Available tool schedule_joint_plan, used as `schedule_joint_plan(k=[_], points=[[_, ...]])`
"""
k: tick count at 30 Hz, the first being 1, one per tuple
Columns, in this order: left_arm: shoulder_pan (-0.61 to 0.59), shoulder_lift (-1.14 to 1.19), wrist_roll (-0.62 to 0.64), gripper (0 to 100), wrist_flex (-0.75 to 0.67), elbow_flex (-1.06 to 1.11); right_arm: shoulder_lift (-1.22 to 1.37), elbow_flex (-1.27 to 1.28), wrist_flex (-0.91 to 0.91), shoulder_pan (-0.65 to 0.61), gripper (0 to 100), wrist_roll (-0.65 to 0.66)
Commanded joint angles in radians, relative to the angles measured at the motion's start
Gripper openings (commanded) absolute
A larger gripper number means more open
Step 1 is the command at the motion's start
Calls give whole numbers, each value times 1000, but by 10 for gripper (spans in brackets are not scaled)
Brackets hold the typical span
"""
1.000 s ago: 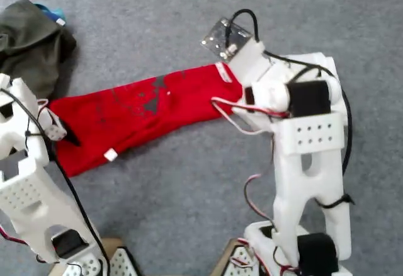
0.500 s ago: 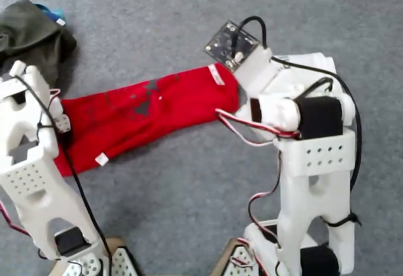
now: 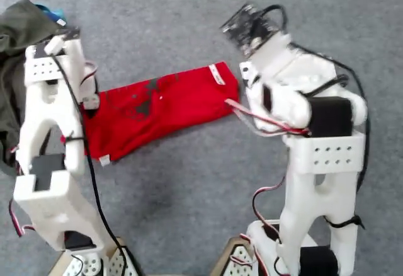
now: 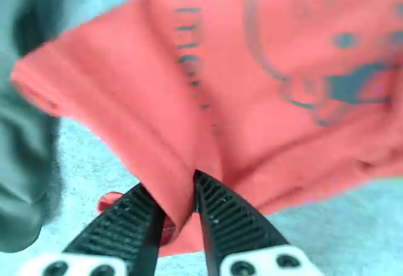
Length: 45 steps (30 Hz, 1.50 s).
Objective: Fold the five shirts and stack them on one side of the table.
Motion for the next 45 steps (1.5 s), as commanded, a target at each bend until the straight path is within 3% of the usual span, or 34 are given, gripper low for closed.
schedule_joint_plan(k=[1, 7, 12, 18, 22, 30, 45], points=[[108, -107, 12, 29, 3, -24, -24, -10, -158, 84, 15, 2], [291, -115, 121, 29, -14, -25, -28, -12, -333, 233, 15, 2], [427, -123, 127, 29, -98, -31, -25, 4, -341, 331, 15, 8], [499, -115, 233, 29, -241, -70, -21, 15, -417, 414, 15, 11], [519, -109, 245, 29, -370, -67, -21, 15, -417, 422, 15, 11], [608, 6, 245, 29, -471, -105, -19, 13, -417, 420, 15, 11], [674, 279, 247, 29, -471, -415, -5, 15, -419, 417, 15, 11]])
